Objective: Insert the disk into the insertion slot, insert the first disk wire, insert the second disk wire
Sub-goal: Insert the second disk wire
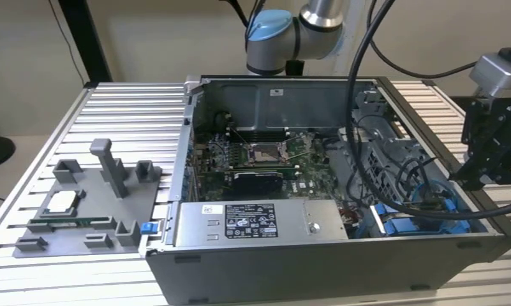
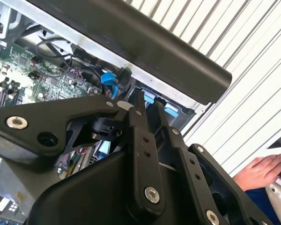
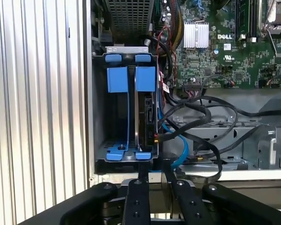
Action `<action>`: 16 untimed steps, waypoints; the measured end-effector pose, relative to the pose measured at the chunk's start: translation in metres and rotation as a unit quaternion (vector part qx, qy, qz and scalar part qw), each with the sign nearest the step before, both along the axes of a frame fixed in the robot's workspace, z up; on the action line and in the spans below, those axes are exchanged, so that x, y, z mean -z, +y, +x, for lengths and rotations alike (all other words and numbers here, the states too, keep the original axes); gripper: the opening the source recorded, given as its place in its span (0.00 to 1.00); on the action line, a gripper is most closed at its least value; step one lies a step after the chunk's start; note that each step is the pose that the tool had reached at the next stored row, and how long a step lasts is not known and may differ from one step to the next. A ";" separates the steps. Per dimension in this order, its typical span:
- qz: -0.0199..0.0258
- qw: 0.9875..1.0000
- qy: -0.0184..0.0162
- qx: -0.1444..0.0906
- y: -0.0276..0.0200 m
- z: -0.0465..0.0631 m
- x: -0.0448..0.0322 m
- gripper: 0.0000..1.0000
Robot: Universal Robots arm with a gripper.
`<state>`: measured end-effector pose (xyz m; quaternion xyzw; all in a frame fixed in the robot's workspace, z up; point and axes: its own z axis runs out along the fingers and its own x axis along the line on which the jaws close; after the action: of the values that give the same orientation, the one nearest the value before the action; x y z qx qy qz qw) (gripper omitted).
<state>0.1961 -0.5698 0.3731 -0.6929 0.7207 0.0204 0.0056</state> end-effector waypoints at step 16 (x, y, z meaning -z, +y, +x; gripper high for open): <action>0.000 1.000 0.001 0.000 0.0085 0.007 0.0000 0.00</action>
<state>0.2027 -0.5613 0.3731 -0.6929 0.7207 0.0209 0.0051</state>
